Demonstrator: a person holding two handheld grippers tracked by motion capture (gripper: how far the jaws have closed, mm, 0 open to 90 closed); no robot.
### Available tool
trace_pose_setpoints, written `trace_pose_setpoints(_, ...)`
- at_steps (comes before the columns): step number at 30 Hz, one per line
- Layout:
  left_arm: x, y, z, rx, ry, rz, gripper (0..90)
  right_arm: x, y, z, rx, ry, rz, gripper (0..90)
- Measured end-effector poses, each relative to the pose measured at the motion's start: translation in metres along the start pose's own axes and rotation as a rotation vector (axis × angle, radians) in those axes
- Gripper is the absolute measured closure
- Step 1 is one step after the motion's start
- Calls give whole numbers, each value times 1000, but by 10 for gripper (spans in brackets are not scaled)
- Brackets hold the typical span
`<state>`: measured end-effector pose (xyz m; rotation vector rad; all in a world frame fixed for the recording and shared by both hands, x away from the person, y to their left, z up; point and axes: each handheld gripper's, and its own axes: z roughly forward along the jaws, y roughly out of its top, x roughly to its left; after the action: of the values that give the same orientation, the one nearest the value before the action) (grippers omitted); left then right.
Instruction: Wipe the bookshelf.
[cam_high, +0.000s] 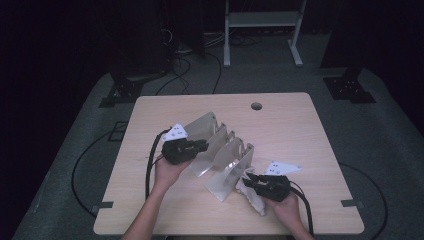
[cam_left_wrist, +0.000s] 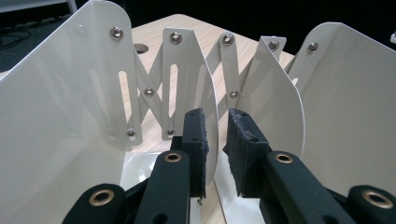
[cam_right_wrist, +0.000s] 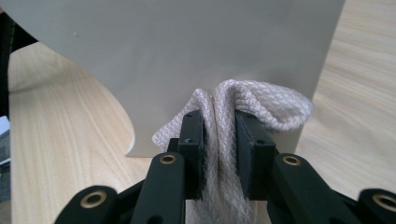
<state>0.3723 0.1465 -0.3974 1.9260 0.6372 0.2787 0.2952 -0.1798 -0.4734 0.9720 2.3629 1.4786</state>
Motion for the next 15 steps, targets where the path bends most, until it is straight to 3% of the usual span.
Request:
trace_pose_setpoints(5,0,-1,-1,4,3,2,773,-12,1,-5,-30,-28,51,731)
trace_pose_setpoints(11,2,-3,1,12,-8,-2,791,8,-3,5,13,33,3,731)
trace_pose_setpoints(13,2,-3,2,11,-10,-2,803,10,-3,5,26,28,-21,731)
trace_pose_setpoints(15,2,-3,1,11,-11,-5,806,3,-2,2,12,5,-3,731)
